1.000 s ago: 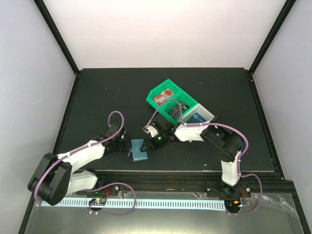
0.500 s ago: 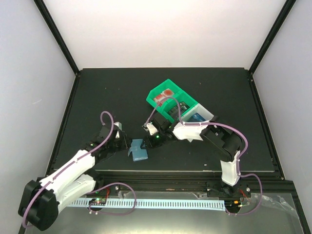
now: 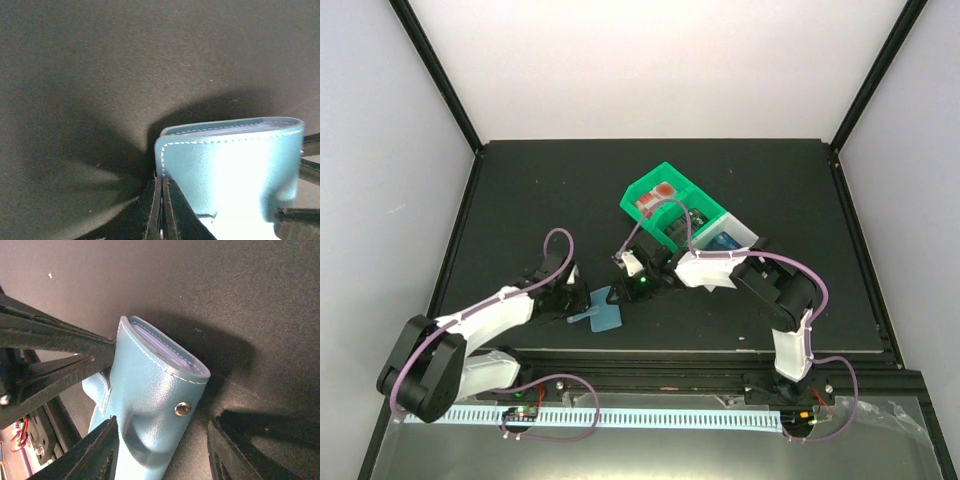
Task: Put the credit cards into the card holder
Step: Turn over the card holder at the center of the board.
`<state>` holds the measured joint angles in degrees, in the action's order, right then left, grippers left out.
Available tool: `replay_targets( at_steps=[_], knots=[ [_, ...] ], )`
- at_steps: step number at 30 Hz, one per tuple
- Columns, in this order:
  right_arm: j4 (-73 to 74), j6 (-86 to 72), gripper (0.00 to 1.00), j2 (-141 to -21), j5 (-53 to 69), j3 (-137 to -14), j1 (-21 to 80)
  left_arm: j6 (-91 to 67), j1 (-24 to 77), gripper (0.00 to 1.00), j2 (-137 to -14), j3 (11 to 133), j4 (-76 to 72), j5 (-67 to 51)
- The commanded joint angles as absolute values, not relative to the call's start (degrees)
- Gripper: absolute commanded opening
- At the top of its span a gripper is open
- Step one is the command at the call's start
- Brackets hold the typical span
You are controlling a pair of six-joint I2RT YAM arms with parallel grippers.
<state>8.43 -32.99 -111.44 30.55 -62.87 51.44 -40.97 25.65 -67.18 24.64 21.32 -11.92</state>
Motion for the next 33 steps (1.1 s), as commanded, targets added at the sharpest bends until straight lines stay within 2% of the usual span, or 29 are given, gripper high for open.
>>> replay_targets(
  at_steps=[1, 7, 9, 11, 13, 15, 19, 24, 26, 29, 33],
  knots=[
    [5.32, -36.7, 0.51, -113.29, 32.36, -60.6, 51.53, -40.54, 25.48, 0.03, -70.48, 24.53, 23.95, -8.83],
    [0.22, -38.94, 0.46, -114.5, 38.13, -60.43, 52.2, -41.05, 25.49, 0.02, -70.92, 23.85, 22.96, -8.72],
    [-2.04, -40.21, 0.4, -113.72, 39.16, -60.16, 52.21, -41.07, 25.43, 0.02, -70.28, 23.82, 22.56, -8.95],
    [-2.87, -40.88, 0.29, -112.93, 39.21, -60.28, 52.2, -41.06, 25.49, 0.03, -69.6, 23.88, 22.38, -8.98],
    [-3.49, -41.23, 0.25, -112.1, 39.09, -60.34, 52.21, -40.93, 25.49, 0.03, -68.97, 23.99, 22.29, -8.95],
    [-4.23, -41.5, 0.28, -111.57, 39.97, -60.35, 52.2, -40.99, 25.49, 0.03, -68.84, 23.93, 22.28, -8.9],
    [-7.51, -42.68, 0.4, -111.47, 42.68, -59.9, 52.21, -41.46, 25.5, 0.03, -69.19, 22.78, 21.31, -8.95],
    [-13.29, -45.87, 0.39, -112.19, 45.07, -59.09, 52.54, -42.61, 25.49, 0.03, -69.13, 21.55, 20.0, -9.03],
    [-13.27, -45.83, 0.32, -112.36, 44.43, -59.52, 52.72, -42.87, 25.49, 0.03, -68.78, 21.57, 19.95, -9.25],
    [-8.02, -43.63, 0.17, -110.77, 40.43, -60.17, 52.73, -42.9, 25.48, 0.05, -67.11, 22.43, 21.07, -8.94],
    [5.62, -36.7, 0.01, -106.95, 31.8, -62.93, 52.33, -42.7, 25.48, 0.21, -61.98, 25.39, 26.96, -4.83]
  ],
)
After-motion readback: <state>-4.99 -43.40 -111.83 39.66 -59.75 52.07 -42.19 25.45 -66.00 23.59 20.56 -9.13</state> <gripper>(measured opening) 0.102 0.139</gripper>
